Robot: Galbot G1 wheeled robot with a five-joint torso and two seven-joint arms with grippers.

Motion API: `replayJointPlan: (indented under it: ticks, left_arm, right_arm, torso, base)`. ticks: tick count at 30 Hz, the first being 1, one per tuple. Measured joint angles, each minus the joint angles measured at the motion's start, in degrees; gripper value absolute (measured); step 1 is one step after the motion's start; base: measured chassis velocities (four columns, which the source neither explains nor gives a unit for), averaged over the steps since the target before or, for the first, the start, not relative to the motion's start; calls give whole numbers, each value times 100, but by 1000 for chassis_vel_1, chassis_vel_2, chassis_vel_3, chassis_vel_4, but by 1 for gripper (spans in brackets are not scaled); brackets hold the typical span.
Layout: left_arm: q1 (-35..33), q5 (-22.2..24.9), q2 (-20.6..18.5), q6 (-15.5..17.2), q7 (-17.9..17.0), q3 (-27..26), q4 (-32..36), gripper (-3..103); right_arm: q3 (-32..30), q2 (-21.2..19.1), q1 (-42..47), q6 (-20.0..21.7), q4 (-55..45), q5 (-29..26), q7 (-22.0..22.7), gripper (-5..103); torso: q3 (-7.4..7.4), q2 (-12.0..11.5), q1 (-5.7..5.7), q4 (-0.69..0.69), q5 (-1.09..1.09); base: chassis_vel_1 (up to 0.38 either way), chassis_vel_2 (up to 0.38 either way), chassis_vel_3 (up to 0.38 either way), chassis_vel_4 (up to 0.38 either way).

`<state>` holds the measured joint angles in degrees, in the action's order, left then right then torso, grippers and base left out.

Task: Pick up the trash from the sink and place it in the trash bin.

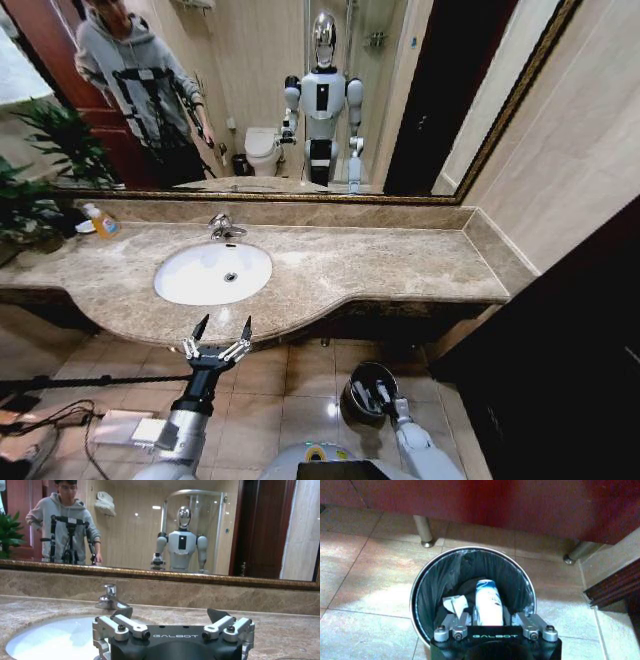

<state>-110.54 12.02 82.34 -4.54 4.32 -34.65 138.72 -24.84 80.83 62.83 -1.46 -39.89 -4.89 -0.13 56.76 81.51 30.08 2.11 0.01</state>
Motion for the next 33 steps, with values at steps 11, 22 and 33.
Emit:
replayJointPlan:
  ticks: [11, 22, 33]
  left_arm:
    - [0, 0, 0, 0, 0, 0, 0, 100]
    - [0, 0, 0, 0, 0, 0, 0, 100]
    - [0, 0, 0, 0, 0, 0, 0, 100]
  right_arm:
    - [14, 91, 13, 31, -66, 164, 0, 78]
    - [11, 202, 163, 73, -305, 296, -19, 100]
    - [-114, 160, 642, -12, -1184, 320, -179, 100]
  torso:
    - [0, 0, 0, 0, -1]
    - [0, 0, 0, 0, -1]
    - [0, 0, 0, 0, 0]
  base:
    - [0, 0, 0, 0]
    - [0, 0, 0, 0]
    - [0, 0, 0, 0]
